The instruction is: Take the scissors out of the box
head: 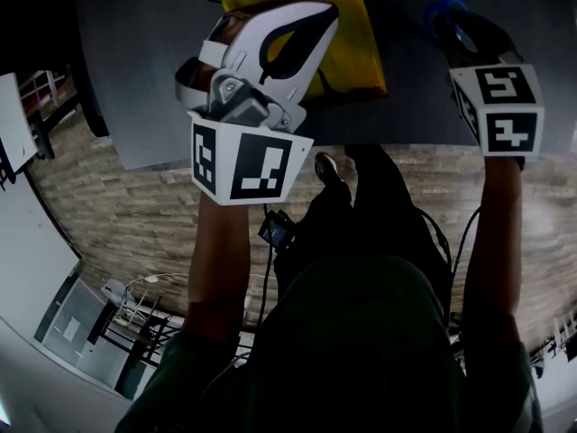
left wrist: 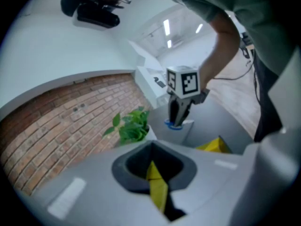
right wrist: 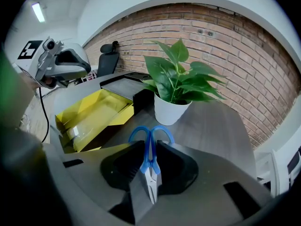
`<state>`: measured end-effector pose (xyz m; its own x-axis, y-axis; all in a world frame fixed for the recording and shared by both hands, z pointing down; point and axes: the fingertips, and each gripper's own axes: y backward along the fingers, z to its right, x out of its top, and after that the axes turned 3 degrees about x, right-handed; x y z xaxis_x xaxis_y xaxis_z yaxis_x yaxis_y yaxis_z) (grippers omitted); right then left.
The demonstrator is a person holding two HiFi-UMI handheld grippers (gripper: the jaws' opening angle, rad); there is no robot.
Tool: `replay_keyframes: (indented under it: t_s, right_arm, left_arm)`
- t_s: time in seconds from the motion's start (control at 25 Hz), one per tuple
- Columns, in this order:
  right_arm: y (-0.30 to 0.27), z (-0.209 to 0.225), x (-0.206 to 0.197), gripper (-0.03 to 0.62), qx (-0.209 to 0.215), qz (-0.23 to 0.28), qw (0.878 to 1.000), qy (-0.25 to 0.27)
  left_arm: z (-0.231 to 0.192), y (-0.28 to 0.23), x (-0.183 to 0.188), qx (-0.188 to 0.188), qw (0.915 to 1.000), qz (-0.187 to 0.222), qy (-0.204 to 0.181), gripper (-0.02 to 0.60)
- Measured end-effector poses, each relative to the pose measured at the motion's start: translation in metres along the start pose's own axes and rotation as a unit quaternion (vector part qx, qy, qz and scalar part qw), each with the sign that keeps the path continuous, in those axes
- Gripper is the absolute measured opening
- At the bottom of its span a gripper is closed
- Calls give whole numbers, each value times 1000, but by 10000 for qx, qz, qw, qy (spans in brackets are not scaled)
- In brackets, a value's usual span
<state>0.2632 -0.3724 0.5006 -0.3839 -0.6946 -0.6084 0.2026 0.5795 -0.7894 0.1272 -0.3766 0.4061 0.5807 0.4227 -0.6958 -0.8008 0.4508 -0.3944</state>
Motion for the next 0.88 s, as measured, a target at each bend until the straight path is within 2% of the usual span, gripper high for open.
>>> replay_keyframes:
  t_s: [0.36,0.88]
  right_arm:
    - [-24,1,-18,82,179,-256,9995,-48]
    - [-49,-4,-43,83,276,-461,9985,-142]
  left_arm:
    - [5,-6,-1,-102,9999,-45,8,0]
    - [0,5,-4,-46,9999,-107,-46,0]
